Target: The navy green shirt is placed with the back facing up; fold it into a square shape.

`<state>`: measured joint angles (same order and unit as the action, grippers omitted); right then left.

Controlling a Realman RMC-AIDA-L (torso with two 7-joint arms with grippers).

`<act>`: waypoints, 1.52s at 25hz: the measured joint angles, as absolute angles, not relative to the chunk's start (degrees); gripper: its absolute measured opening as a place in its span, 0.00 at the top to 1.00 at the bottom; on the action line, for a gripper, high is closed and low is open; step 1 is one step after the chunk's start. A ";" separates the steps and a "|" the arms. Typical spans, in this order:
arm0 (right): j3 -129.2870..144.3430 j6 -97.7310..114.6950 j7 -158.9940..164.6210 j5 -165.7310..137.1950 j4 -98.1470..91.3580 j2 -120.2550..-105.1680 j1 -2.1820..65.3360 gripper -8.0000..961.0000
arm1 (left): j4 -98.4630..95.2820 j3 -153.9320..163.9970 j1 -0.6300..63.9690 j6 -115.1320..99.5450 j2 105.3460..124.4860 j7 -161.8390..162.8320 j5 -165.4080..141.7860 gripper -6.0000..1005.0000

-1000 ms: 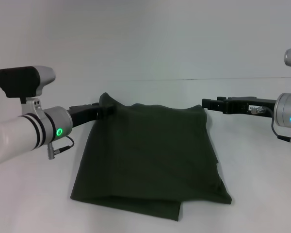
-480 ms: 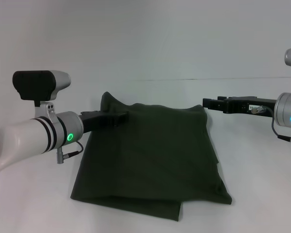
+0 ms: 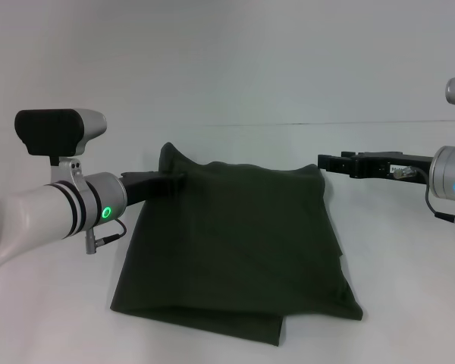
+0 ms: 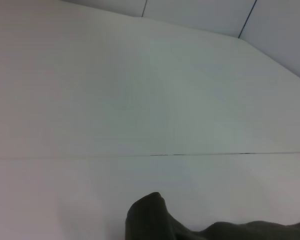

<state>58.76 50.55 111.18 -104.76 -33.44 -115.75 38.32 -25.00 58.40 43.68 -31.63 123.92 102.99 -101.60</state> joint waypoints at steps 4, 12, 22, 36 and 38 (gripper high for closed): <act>58.69 50.53 111.17 -104.76 -33.40 -115.80 38.32 0.38 | -25.04 58.43 43.89 -31.59 123.92 103.09 -101.60 0.73; 58.70 50.42 111.05 -104.76 -33.40 -115.84 38.47 0.38 | -24.94 58.19 44.13 -31.55 123.80 103.27 -101.56 0.91; 58.71 50.28 110.80 -104.76 -33.39 -115.89 38.50 0.38 | -24.86 57.28 44.19 -29.61 123.49 104.76 -101.05 0.98; 58.80 50.36 110.65 -104.76 -33.40 -116.04 38.49 0.38 | -25.26 56.61 43.54 -29.54 123.52 106.31 -101.12 0.96; 58.80 50.37 110.65 -104.76 -33.40 -116.03 38.45 0.38 | -25.46 56.57 43.53 -30.52 123.48 106.32 -101.24 0.96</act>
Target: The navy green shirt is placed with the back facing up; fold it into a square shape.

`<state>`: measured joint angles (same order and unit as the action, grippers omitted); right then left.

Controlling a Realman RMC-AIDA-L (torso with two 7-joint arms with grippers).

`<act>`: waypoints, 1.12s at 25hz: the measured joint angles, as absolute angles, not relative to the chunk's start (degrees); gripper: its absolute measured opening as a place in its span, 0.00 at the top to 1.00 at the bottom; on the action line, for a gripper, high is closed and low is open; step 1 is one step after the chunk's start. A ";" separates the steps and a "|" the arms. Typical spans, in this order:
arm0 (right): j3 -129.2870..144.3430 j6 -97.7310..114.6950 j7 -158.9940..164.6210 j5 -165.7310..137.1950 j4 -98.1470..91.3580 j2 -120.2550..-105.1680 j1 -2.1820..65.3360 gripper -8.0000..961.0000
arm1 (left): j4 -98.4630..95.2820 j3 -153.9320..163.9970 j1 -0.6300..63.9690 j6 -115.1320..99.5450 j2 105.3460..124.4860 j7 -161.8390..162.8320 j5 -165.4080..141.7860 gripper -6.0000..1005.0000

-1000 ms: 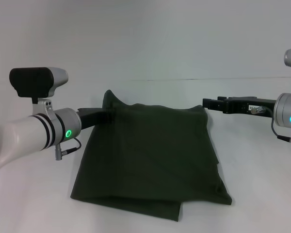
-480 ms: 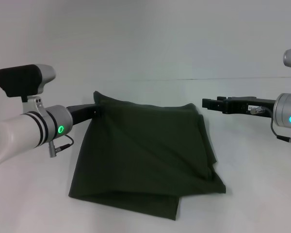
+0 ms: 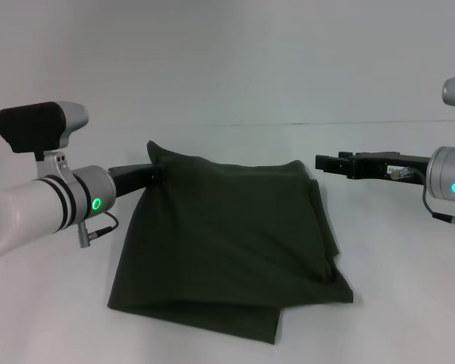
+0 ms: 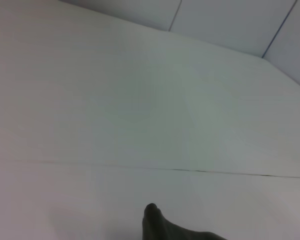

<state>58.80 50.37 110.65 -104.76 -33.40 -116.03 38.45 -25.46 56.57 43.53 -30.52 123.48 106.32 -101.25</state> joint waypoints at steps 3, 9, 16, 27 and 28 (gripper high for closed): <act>58.88 50.61 110.80 -104.76 -33.39 -115.98 38.42 0.38 | -25.74 56.54 43.48 -32.63 123.37 106.33 -101.36 0.96; 59.12 51.09 111.82 -104.76 -33.00 -115.68 38.19 0.38 | -28.36 56.66 42.17 -38.19 123.23 106.35 -101.48 0.95; 59.16 53.99 115.63 -104.81 -32.32 -115.07 37.84 0.38 | -32.18 56.16 38.73 -42.87 122.88 106.36 -101.37 0.75; 59.19 54.20 120.08 -110.43 -25.76 -116.07 41.38 0.38 | -39.71 55.72 32.39 -53.56 122.60 105.63 -101.72 0.46; 59.20 54.12 120.09 -110.62 -25.55 -116.28 41.53 0.38 | -39.83 55.72 32.23 -53.75 122.60 105.61 -101.74 0.45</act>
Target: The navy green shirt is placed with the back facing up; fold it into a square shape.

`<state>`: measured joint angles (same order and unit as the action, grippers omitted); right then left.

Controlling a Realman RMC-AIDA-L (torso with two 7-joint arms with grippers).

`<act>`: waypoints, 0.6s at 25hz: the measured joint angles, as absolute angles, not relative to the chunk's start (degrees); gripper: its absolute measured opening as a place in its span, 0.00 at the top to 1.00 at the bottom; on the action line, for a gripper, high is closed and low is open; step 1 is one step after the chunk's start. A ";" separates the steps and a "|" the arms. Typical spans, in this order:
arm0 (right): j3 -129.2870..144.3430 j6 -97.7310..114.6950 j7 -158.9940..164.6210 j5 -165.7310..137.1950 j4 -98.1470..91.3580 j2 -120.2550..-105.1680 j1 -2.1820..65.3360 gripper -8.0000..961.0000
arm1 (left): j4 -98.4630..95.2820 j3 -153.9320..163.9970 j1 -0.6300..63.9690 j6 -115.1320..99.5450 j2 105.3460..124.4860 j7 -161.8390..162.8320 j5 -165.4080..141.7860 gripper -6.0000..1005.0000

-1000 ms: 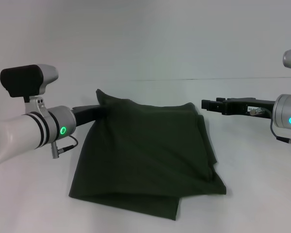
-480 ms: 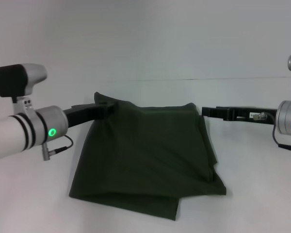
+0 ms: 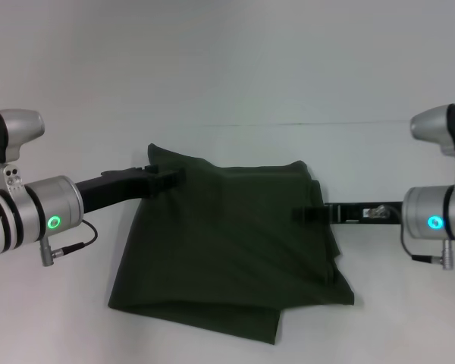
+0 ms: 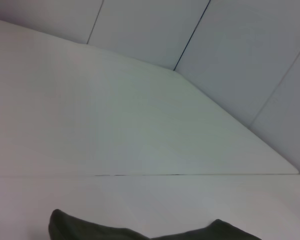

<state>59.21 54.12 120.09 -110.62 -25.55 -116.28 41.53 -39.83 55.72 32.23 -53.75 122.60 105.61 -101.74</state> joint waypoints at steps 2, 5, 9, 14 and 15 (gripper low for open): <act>59.26 53.72 120.11 -111.00 -25.00 -116.79 41.88 0.38 | -39.86 55.67 32.02 -53.78 122.60 105.60 -101.77 0.42; 59.26 53.24 120.12 -111.41 -24.45 -117.18 42.13 0.38 | -39.66 55.69 31.97 -53.34 122.61 105.56 -101.80 0.37; 59.12 53.02 120.14 -111.52 -24.32 -117.42 42.18 0.41 | -39.56 55.82 31.99 -53.22 122.61 105.52 -101.84 0.37; 58.80 52.95 120.07 -111.30 -24.29 -117.62 42.16 0.46 | -39.50 55.71 31.90 -53.19 122.61 105.50 -101.84 0.37; 58.80 52.95 119.91 -111.31 -24.28 -117.67 42.15 0.48 | -39.50 55.71 31.90 -53.19 122.61 105.50 -101.84 0.37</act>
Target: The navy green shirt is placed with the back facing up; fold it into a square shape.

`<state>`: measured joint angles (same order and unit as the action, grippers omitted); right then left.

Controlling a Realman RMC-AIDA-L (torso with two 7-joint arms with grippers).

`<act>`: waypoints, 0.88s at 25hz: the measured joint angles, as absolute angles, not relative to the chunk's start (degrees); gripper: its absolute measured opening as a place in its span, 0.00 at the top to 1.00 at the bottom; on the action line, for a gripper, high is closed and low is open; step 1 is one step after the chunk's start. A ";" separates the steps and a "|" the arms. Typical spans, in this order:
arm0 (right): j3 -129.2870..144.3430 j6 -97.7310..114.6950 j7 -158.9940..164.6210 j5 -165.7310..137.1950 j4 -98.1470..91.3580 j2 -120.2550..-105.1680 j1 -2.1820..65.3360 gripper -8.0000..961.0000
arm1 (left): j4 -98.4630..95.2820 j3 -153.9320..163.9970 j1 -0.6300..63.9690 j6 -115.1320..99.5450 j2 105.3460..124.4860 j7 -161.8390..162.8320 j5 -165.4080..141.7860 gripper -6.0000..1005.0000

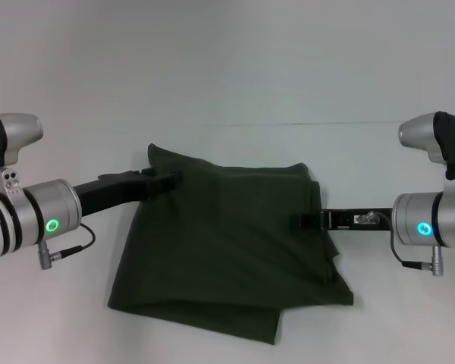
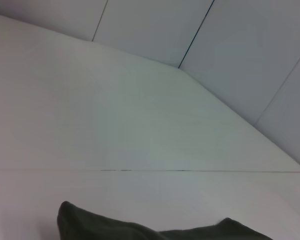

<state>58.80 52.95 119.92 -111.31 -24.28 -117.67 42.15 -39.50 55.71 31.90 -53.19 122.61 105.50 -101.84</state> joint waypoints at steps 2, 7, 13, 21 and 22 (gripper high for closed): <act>58.96 52.95 119.73 -111.40 -24.28 -117.78 42.16 0.54 | -39.41 55.71 31.69 -53.03 122.61 105.49 -101.84 0.37; 59.11 52.96 119.62 -111.47 -24.37 -117.91 42.19 0.75 | -39.41 55.72 31.64 -52.90 122.61 105.47 -101.84 0.37; 58.71 53.00 119.58 -111.28 -24.91 -117.81 41.47 0.97 | -39.47 55.73 31.65 -52.81 122.61 105.04 -101.80 0.37; 58.02 53.00 119.54 -111.16 -26.69 -117.28 41.40 0.96 | -39.14 55.72 31.91 -52.51 122.65 105.01 -101.77 0.37; 57.91 53.00 119.54 -111.17 -26.92 -117.23 41.40 0.96 | -39.11 55.72 31.93 -52.47 122.68 105.01 -101.77 0.37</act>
